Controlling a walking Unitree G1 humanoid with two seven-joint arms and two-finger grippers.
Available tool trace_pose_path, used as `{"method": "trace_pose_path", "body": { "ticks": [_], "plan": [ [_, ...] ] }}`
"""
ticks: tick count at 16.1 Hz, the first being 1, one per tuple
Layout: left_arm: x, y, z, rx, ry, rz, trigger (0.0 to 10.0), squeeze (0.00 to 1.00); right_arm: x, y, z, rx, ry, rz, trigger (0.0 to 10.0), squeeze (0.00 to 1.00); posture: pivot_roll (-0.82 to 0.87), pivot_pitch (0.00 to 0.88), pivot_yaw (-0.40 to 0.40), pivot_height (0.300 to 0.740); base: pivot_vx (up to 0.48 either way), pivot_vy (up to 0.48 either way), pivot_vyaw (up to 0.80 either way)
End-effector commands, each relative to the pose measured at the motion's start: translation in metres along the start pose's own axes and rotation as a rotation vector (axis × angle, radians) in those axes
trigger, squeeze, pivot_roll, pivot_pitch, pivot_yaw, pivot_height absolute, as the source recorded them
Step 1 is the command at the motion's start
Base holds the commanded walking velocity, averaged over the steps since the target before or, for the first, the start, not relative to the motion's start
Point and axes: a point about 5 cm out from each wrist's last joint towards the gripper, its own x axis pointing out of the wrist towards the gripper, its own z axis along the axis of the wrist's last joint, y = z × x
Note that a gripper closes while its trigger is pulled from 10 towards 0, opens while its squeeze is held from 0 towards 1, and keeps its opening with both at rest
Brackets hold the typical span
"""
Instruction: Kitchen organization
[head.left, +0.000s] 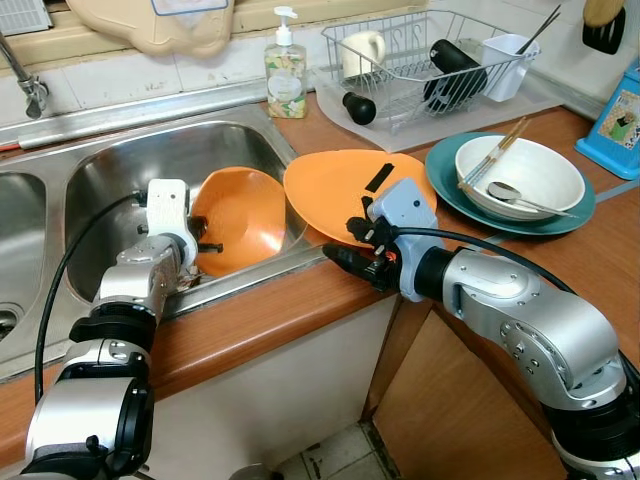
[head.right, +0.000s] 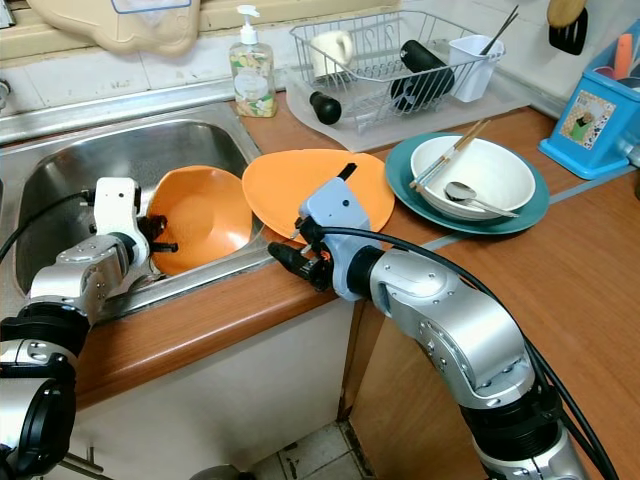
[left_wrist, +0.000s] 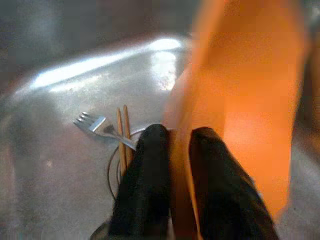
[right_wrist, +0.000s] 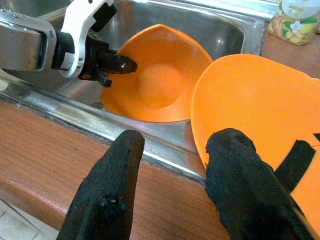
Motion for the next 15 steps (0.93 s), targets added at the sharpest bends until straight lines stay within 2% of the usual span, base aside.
{"method": "trace_pose_path", "body": {
  "ticks": [1, 7, 9, 10, 11, 13, 14, 15],
  "plan": [
    [0.001, -0.001, 0.007, 0.015, -0.009, -0.006, 10.0, 1.0, -0.001, -0.001, -0.003, 0.001, 0.014, -0.008, 10.0, 0.0, -0.15, 0.0, 0.062, 0.74, 0.0, 0.0, 0.0],
    [0.001, 0.002, 0.01, 0.036, -0.019, 0.004, 10.0, 1.0, 0.0, -0.003, -0.002, -0.006, 0.015, -0.016, 10.0, 0.0, -0.16, 0.0, 0.06, 0.74, 0.0, 0.0, 0.0],
    [0.0, 0.005, 0.017, 0.092, -0.079, 0.027, 10.0, 1.0, -0.001, -0.004, -0.003, -0.013, 0.014, -0.025, 10.0, 0.0, -0.16, 0.0, 0.055, 0.74, 0.0, 0.0, 0.0],
    [-0.003, 0.004, 0.029, 0.17, -0.165, 0.022, 10.0, 0.94, -0.003, -0.006, -0.003, -0.019, 0.012, -0.041, 10.0, 0.0, -0.16, 0.0, 0.053, 0.74, 0.0, 0.0, 0.0],
    [-0.003, 0.004, 0.029, 0.17, -0.165, 0.022, 10.0, 0.94, -0.003, -0.006, -0.003, -0.019, 0.012, -0.041, 10.0, 0.0, -0.16, 0.0, 0.053, 0.74, 0.0, 0.0, 0.0],
    [-0.008, 0.001, 0.044, 0.299, -0.27, 0.016, 10.0, 0.48, -0.006, -0.013, -0.003, -0.015, 0.005, -0.096, 10.0, 0.0, -0.16, 0.0, 0.054, 0.74, 0.0, 0.0, 0.0],
    [-0.01, -0.002, 0.045, 0.348, -0.282, -0.005, 10.0, 0.25, -0.007, -0.016, -0.004, -0.007, 0.004, -0.121, 10.0, 0.0, -0.17, 0.0, 0.058, 0.74, 0.0, 0.0, 0.0],
    [-0.011, -0.005, 0.045, 0.384, -0.29, -0.024, 10.0, 0.06, -0.009, -0.018, -0.004, -0.001, 0.003, -0.14, 10.0, 0.0, -0.17, 0.0, 0.059, 0.74, 0.0, 0.0, 0.0]
  ]
}}
